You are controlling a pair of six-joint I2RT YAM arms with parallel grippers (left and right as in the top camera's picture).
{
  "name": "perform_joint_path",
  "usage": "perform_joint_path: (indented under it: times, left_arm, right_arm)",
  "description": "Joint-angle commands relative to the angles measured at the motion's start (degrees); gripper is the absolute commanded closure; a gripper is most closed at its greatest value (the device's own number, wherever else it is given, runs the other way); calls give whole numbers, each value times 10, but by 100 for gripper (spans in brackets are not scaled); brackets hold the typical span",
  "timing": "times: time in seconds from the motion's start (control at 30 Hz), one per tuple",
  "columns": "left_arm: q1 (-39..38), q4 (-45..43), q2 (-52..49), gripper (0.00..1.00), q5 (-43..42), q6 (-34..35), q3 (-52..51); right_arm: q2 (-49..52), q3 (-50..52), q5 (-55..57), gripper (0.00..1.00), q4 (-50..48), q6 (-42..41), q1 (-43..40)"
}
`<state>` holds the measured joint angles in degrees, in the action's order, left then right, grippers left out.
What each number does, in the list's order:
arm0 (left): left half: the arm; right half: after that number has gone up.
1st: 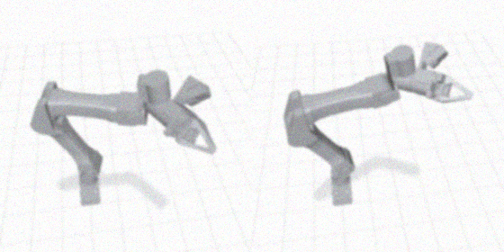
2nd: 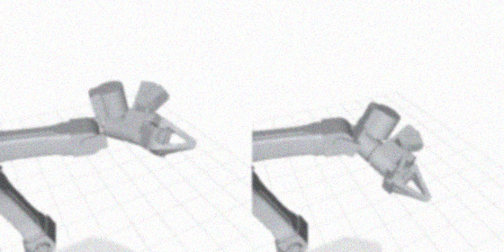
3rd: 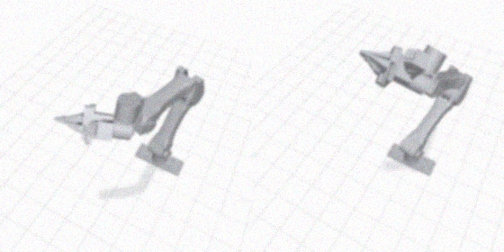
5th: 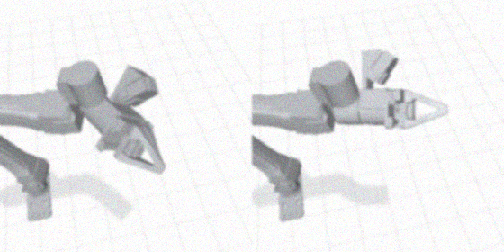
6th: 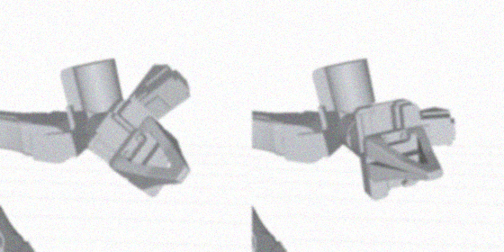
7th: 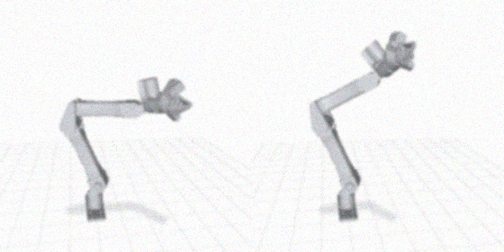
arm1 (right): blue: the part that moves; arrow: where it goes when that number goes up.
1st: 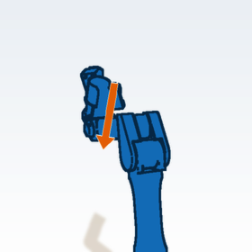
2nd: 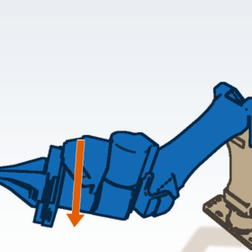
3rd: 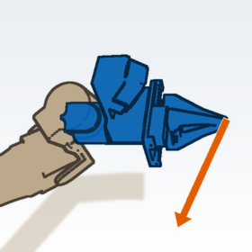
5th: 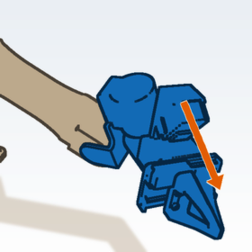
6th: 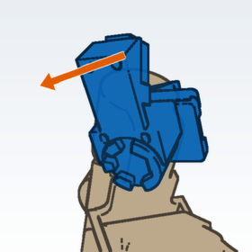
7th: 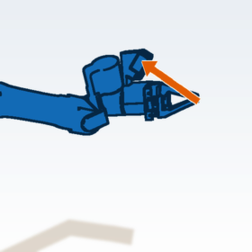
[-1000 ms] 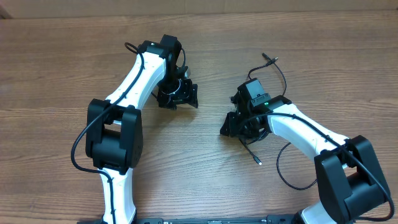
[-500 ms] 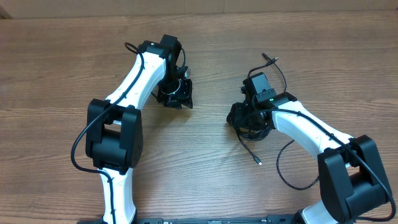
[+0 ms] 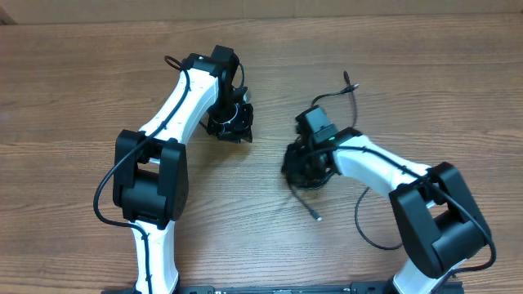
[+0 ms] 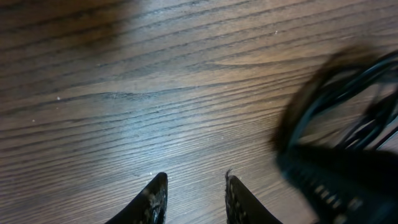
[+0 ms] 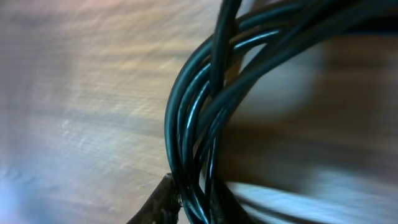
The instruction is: Untangle cables
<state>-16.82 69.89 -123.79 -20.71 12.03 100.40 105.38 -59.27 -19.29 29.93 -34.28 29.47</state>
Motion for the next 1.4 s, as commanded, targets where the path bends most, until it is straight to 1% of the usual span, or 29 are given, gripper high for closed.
perform_joint_path:
  times: [0.0, 0.07, 0.1, 0.17, 0.2, 0.23, 0.27, 0.3, 0.37, 0.43, 0.5, 0.53, 0.57, 0.67, 0.73, 0.8, 0.9, 0.97, 1.07, 1.1, 1.13, 1.17, 1.23, 1.27, 1.37]
  left_arm:
    - [-6, 2, -3, 68, 4, 1, 9]
    - [-6, 2, -3, 66, 4, -3, 9]
    - [-6, 3, -3, 65, 4, -3, 9]
    - [-6, 7, -3, 64, 3, -3, 9]
    - [-5, 14, -3, 66, 3, -3, 9]
    - [-5, 20, -3, 74, 3, -3, 9]
    - [-5, 27, -3, 79, 3, -3, 9]
    - [-5, 33, -3, 82, 3, -3, 9]
    - [-5, 44, -3, 83, 1, -3, 9]
    - [-6, 49, -3, 83, -20, -14, 9]
    - [-11, 53, -3, 80, -49, -43, 9]
    - [-17, 53, -3, 76, -52, -48, 8]
    - [-21, 52, -3, 75, -52, -47, 6]
    - [-34, 44, -3, 73, -45, -16, -10]
    - [-43, 30, -3, 69, -44, 1, -27]
    - [-56, -2, -3, 65, -44, 19, -52]
    - [-72, -47, -3, 61, -44, 39, -85]
    - [-81, -75, -3, 60, -44, 49, -102]
    - [-94, -120, -3, 62, -44, 54, -124]
    - [-99, -132, -3, 71, -42, 53, -129]
    - [-102, -133, -3, 77, -40, 53, -129]
    - [-102, -134, -3, 88, -36, 50, -129]
    - [-99, -130, -3, 96, -16, 29, -129]
    - [-97, -127, -3, 96, -10, 24, -129]
    - [-83, -114, -3, 96, 0, 12, -127]
  right_arm:
    - [3, -7, -33, 85, -15, -2, 43]
    - [3, -7, -34, 85, -25, 1, 52]
    - [3, -9, -34, 82, -26, 2, 54]
    - [1, -21, -57, 73, -18, 6, 53]
    - [-2, -31, -76, 66, -10, 21, 49]
    - [-3, -41, -88, 60, 1, 33, 46]
    - [-5, -54, -91, 56, 18, 44, 43]
    - [-6, -66, -90, 53, 36, 50, 40]
    - [-7, -94, -86, 52, 84, 70, 30]
    - [-7, -122, -69, 52, 134, 85, 20]
    - [-7, -147, -24, 52, 187, 91, 7]
    - [-7, -158, 14, 52, 218, 91, -3]
    - [-7, -160, 37, 51, 233, 91, -10]
    - [-7, -156, 103, 47, 274, 90, -34]
    - [-7, -147, 135, 44, 285, 90, -46]
    - [-7, -129, 153, 41, 278, 90, -57]
    - [-7, -100, 154, 41, 245, 90, -61]
    - [-6, -81, 154, 41, 216, 90, -61]
    - [-6, -53, 154, 43, 169, 88, -61]
    - [-6, -42, 152, 51, 150, 88, -61]
    - [-6, -41, 152, 56, 149, 88, -61]
    - [-6, -42, 152, 63, 149, 89, -61]
    - [-6, -42, 150, 74, 144, 88, -61]
    - [-6, -42, 147, 79, 142, 89, -61]
    - [-6, -42, 124, 90, 128, 89, -61]
